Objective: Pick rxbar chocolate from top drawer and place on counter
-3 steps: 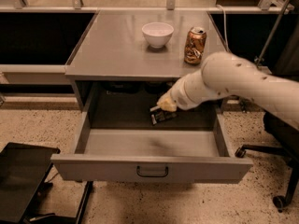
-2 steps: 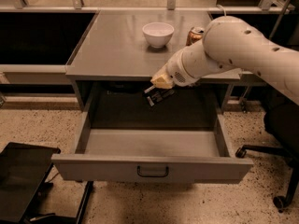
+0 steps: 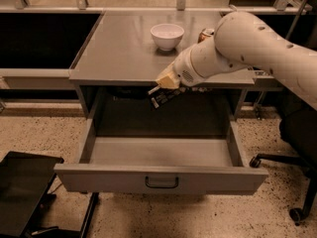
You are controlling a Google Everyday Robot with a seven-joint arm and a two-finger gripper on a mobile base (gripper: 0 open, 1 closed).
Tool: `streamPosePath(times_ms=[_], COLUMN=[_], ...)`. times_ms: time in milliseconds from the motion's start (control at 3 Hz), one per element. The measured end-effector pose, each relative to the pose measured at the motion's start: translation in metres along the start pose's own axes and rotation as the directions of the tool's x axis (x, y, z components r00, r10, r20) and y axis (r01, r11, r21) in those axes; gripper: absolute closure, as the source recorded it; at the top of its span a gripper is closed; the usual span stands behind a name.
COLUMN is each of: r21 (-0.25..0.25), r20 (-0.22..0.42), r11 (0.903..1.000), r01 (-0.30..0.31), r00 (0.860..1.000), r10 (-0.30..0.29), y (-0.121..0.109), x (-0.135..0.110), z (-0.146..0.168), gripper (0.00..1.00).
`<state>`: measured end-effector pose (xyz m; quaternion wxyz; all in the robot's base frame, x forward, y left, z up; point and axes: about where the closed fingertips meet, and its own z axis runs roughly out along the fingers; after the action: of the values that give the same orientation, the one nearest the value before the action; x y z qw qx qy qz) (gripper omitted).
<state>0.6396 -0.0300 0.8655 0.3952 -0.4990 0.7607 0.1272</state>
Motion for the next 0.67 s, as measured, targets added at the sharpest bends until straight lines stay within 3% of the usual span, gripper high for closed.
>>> streamPosePath(times_ms=[333,667], r21=[-0.097,-0.187], r20=[0.108,0.236], r11=[0.9926,0.9738], r01=[0.073,0.130], r00=[0.992,0.968], r10=[-0.062,-0.084], y=[0.004,0.005], x=[-0.063,-0.129], z=[0.019,0.039], gripper=[1.00,1.00])
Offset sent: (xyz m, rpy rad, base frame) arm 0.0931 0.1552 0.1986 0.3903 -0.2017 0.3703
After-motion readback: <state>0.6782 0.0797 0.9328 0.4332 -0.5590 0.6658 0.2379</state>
